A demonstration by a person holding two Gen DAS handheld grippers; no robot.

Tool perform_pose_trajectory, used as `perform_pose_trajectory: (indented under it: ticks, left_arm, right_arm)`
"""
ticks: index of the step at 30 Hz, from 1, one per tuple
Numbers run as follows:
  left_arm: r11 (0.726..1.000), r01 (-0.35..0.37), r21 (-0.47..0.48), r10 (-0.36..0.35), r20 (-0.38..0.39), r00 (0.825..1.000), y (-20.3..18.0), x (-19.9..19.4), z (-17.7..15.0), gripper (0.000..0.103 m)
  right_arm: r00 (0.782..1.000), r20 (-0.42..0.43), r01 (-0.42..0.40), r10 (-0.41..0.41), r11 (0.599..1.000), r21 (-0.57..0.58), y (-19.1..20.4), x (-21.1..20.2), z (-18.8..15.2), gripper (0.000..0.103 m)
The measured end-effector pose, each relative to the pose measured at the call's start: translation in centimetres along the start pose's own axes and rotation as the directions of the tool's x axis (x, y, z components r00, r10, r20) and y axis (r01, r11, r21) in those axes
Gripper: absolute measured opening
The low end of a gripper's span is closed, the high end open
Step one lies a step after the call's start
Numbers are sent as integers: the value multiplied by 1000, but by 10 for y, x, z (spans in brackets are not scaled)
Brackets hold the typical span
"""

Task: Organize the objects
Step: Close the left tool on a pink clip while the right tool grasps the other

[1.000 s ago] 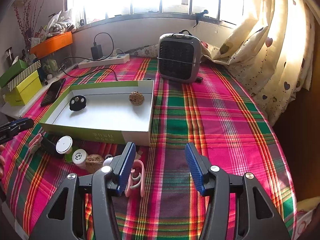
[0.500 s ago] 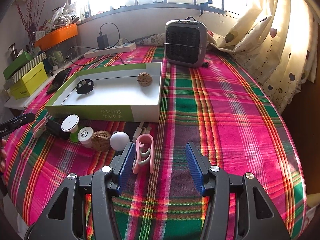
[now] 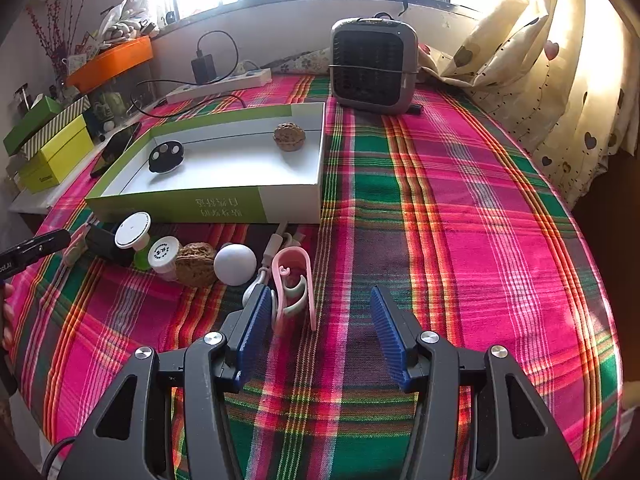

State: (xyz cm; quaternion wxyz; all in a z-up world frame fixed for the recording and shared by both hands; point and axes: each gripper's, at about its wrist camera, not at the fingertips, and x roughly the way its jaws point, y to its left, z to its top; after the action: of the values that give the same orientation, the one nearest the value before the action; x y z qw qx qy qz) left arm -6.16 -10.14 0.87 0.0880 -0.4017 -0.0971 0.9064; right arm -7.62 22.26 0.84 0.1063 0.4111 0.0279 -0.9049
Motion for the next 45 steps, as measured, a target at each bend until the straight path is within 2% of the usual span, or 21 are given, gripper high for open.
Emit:
perform_pose_trajectory:
  ticks: [6, 15, 29, 36, 41, 45]
  left_arm:
    - [1000, -2, 5, 2, -17, 1000, 0, 5, -1, 46]
    - [1000, -2, 30, 4, -36, 999, -4, 11, 0, 46]
    - [998, -30, 58, 32, -36, 999, -7, 18, 5, 46]
    - [998, -36, 58, 38, -36, 999, -8, 19, 6, 44]
    - [997, -57, 50, 58, -33, 998, -4, 18, 6, 32]
    - [997, -59, 48, 61, -33, 998, -2, 18, 5, 29]
  right_arm:
    - [1000, -16, 3, -3, 1000, 6, -3, 4, 1, 48]
    - [999, -40, -25, 24, 1000, -18, 1, 11, 3, 48]
    - [999, -50, -13, 11, 998, -54, 6, 18, 10, 48]
    - [999, -46, -5, 3, 999, -45, 3, 18, 10, 38]
    - [999, -43, -5, 3, 999, -44, 3, 17, 10, 28]
    - [999, -43, -6, 4, 999, -44, 3, 17, 10, 25]
